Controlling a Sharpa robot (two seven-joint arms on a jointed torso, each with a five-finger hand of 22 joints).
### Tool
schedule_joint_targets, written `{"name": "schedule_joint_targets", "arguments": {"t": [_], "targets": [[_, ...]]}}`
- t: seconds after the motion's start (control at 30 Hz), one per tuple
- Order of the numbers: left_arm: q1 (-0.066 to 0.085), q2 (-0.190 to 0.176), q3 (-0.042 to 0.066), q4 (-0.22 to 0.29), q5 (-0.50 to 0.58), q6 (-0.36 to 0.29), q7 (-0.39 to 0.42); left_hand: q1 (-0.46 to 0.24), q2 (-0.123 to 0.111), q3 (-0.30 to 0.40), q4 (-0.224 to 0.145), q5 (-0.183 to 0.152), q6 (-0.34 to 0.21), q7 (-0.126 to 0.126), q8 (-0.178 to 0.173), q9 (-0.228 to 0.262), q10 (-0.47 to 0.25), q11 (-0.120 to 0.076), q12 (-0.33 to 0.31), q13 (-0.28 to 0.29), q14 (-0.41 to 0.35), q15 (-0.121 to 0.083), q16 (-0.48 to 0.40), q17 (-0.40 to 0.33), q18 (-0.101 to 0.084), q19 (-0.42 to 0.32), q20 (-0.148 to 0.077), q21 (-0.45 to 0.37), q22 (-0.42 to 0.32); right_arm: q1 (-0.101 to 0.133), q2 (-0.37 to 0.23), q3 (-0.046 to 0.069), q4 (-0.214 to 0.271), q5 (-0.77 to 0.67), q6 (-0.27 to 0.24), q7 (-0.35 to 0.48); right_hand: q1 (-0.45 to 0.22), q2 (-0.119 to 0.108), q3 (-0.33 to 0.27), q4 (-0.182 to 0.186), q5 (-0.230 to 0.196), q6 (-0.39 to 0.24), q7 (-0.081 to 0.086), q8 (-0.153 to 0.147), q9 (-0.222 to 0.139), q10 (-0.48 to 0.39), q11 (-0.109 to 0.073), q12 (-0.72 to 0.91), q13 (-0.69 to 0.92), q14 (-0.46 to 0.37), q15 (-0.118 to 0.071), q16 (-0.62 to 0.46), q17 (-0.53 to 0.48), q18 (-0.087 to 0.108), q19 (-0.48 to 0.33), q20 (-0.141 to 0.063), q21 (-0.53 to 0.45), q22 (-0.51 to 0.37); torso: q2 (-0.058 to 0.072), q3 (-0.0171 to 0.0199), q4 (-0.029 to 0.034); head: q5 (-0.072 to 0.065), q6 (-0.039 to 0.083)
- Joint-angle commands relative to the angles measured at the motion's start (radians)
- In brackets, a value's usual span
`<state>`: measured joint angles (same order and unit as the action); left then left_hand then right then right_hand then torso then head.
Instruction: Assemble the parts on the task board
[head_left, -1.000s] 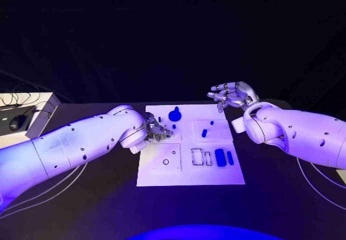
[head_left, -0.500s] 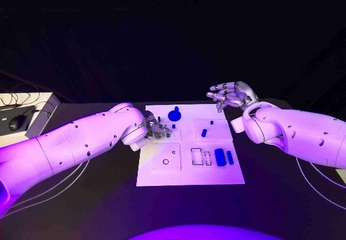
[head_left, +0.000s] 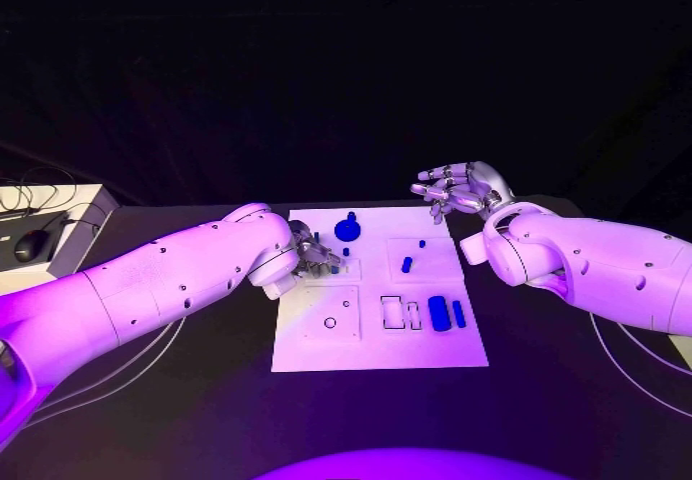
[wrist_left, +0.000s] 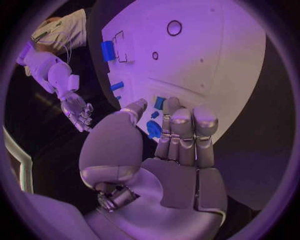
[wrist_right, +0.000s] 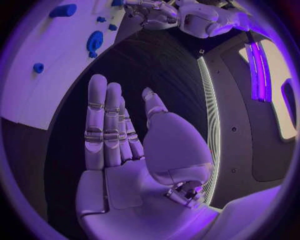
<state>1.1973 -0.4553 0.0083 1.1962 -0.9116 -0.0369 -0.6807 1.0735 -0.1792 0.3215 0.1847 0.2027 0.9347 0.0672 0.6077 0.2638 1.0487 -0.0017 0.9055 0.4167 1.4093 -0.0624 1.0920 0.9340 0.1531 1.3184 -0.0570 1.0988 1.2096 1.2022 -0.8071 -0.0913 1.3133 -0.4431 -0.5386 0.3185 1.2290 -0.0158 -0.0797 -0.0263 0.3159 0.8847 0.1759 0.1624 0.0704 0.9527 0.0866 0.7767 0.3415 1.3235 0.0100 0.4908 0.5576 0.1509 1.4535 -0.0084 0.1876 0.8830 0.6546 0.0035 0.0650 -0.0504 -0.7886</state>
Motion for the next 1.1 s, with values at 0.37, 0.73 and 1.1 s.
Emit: {"name": "schedule_joint_targets", "arguments": {"t": [0.37,0.73,1.1], "targets": [[0.001,0.019,0.000,-0.030,-0.002,0.009,0.007,0.018,0.003,0.005,-0.010,-0.003,-0.004,0.000,0.004,0.005,-0.006,-0.002,0.003,0.004,-0.008,-0.002,0.003,0.003,-0.018,-0.001,0.003,0.002,-0.001,0.000,0.002,0.000,0.002,-0.008,0.007,0.009,-0.006,-0.002,0.006,0.001,0.007,0.002,0.005,-0.004,0.000,-0.002,-0.005,0.000,-0.001,-0.006,-0.003,0.006,-0.001,0.015,-0.004,0.001,0.005,0.001,-0.002,0.0004,0.0010,-0.002,-0.003],[0.000,0.041,-0.001,-0.060,0.000,0.028,0.007,0.030,0.011,0.002,-0.025,-0.002,-0.002,-0.002,0.004,0.008,-0.005,-0.003,0.002,0.005,-0.007,-0.003,0.003,0.004,-0.018,-0.001,0.003,0.003,0.000,0.000,0.001,0.000,0.003,-0.008,0.008,0.009,-0.005,-0.002,0.006,0.001,0.007,0.003,0.005,-0.004,0.000,-0.001,-0.006,0.001,-0.001,-0.005,-0.003,0.006,-0.001,0.015,-0.004,0.000,0.006,0.001,0.000,-0.0007,0.0006,-0.004,-0.005],[0.000,0.057,-0.003,-0.089,-0.001,0.045,0.004,0.038,0.015,0.001,-0.036,-0.003,0.001,-0.005,0.006,0.011,-0.001,-0.006,0.004,0.007,-0.006,-0.005,0.004,0.006,-0.019,0.000,0.002,0.006,0.002,0.000,0.002,0.001,0.005,-0.008,0.008,0.009,-0.005,-0.002,0.006,0.001,0.007,0.003,0.005,-0.004,0.000,-0.001,-0.006,0.001,-0.001,-0.005,-0.003,0.006,-0.001,0.015,-0.004,0.000,0.006,0.001,-0.001,-0.0005,0.0015,-0.007,-0.009]]}}
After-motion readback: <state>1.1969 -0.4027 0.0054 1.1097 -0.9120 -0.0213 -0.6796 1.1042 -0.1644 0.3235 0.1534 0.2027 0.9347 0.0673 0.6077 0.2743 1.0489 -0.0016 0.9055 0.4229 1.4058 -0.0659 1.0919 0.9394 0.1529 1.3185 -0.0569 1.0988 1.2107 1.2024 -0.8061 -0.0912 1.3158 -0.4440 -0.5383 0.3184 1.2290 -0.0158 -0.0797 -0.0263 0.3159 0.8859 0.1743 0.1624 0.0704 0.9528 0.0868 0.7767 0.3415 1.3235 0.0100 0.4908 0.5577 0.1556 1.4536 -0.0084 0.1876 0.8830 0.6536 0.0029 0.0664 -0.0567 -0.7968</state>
